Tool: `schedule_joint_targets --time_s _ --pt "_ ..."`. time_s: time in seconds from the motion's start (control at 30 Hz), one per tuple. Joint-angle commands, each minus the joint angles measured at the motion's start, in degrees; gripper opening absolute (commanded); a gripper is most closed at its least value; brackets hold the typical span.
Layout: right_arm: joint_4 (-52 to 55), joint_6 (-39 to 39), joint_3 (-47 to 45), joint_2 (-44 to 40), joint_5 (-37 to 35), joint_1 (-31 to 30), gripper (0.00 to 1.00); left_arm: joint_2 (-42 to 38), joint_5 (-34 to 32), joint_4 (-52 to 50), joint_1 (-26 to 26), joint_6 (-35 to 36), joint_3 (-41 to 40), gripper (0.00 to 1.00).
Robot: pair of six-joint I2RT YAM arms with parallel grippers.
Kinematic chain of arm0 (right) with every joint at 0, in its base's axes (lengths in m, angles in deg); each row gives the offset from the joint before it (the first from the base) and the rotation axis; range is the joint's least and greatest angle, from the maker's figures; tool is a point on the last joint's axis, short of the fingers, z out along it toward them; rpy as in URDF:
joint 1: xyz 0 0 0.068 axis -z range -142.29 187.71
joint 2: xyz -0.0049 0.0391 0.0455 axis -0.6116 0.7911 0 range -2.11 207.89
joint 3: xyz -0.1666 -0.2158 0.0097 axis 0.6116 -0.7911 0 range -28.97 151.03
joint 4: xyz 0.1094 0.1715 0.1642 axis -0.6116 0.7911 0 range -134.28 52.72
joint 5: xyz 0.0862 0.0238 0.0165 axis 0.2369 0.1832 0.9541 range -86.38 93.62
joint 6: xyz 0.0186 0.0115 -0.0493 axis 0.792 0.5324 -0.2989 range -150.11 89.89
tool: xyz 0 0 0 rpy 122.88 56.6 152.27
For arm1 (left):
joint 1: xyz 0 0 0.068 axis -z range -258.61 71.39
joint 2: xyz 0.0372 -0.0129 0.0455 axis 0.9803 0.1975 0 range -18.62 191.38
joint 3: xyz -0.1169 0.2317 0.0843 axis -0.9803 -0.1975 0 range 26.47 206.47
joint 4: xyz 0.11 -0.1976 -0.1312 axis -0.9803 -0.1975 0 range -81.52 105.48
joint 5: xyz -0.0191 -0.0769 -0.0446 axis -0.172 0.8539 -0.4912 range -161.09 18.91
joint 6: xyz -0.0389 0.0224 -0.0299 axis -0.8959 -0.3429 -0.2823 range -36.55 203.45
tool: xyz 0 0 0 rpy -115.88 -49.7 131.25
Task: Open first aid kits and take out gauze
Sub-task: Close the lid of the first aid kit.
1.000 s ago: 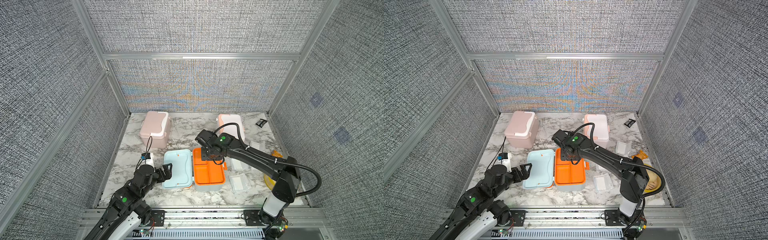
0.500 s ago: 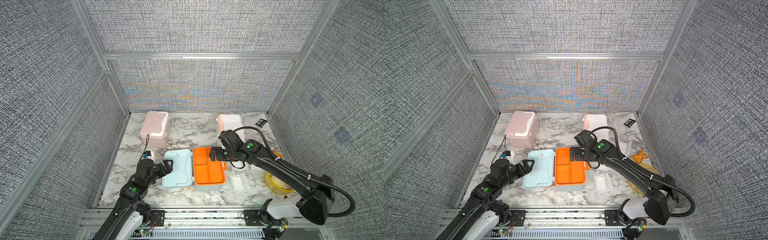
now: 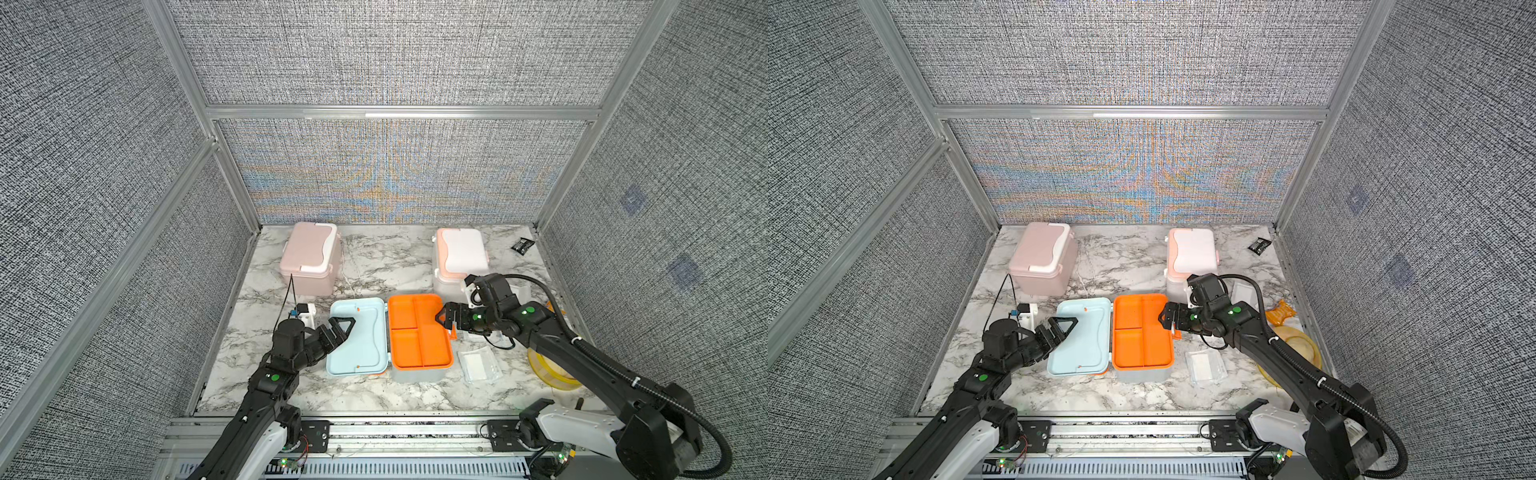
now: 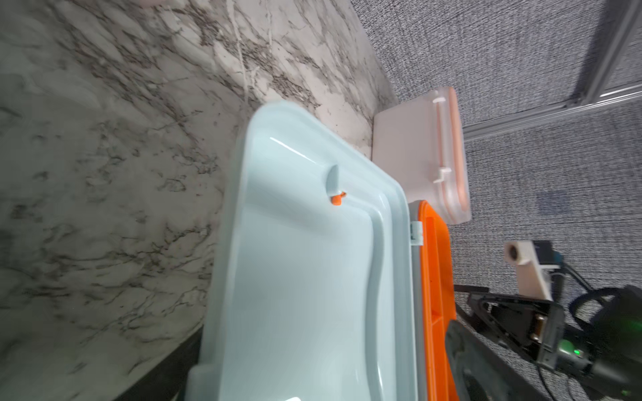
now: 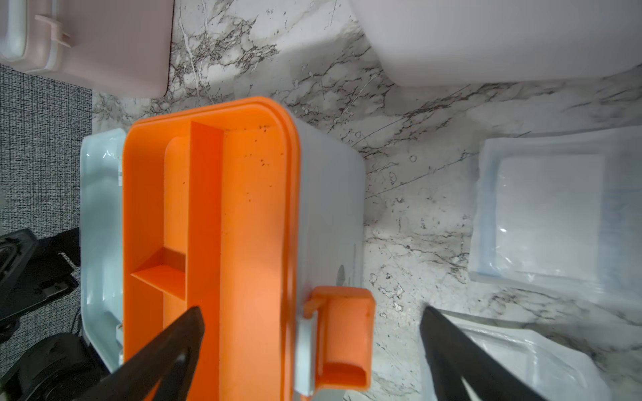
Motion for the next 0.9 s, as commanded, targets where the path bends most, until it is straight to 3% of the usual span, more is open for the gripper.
schedule_joint_targets --time_s 0.0,0.23,0.87 --pt "-4.1 0.2 -1.1 0.1 5.1 0.6 0.99 -1.7 5.7 5.0 -0.1 -3.2 1.3 1.0" --pt "-7.2 1.4 -3.4 -0.4 7.7 1.3 0.99 -3.6 6.7 2.8 -0.1 -3.9 5.0 1.0" --pt "-19.0 8.1 -6.3 1.9 17.7 0.5 0.99 6.3 13.2 8.6 1.5 -8.6 15.1 1.0"
